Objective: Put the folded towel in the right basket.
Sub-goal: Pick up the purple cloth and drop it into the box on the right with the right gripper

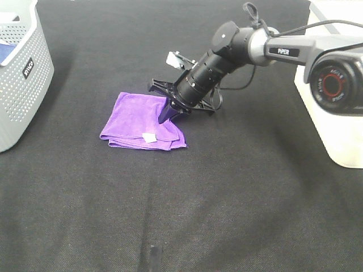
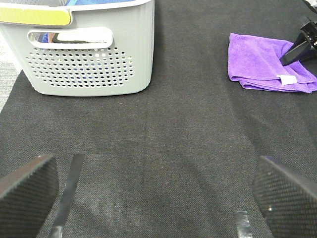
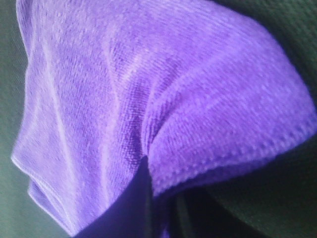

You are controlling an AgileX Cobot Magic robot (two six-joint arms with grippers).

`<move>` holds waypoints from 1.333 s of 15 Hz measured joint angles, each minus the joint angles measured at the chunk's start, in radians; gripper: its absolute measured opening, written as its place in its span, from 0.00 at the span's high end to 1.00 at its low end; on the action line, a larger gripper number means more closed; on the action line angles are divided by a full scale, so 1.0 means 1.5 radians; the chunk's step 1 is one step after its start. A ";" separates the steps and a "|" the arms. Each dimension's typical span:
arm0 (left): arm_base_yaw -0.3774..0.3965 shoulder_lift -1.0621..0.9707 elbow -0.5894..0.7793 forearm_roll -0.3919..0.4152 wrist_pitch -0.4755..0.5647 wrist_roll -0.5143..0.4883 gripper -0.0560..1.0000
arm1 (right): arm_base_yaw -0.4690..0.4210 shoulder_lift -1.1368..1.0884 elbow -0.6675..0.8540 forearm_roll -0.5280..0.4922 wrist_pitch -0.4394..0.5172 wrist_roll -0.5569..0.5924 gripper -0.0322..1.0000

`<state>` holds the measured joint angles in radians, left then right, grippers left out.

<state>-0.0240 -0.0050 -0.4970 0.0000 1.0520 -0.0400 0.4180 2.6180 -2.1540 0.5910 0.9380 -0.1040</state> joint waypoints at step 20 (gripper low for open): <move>0.000 0.000 0.000 0.000 0.000 0.000 0.01 | -0.467 -0.352 -0.150 -0.375 0.187 0.064 0.92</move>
<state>-0.0240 -0.0050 -0.4970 0.0000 1.0520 -0.0400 -0.2820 2.0900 -2.3790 0.0290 1.2190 -0.0080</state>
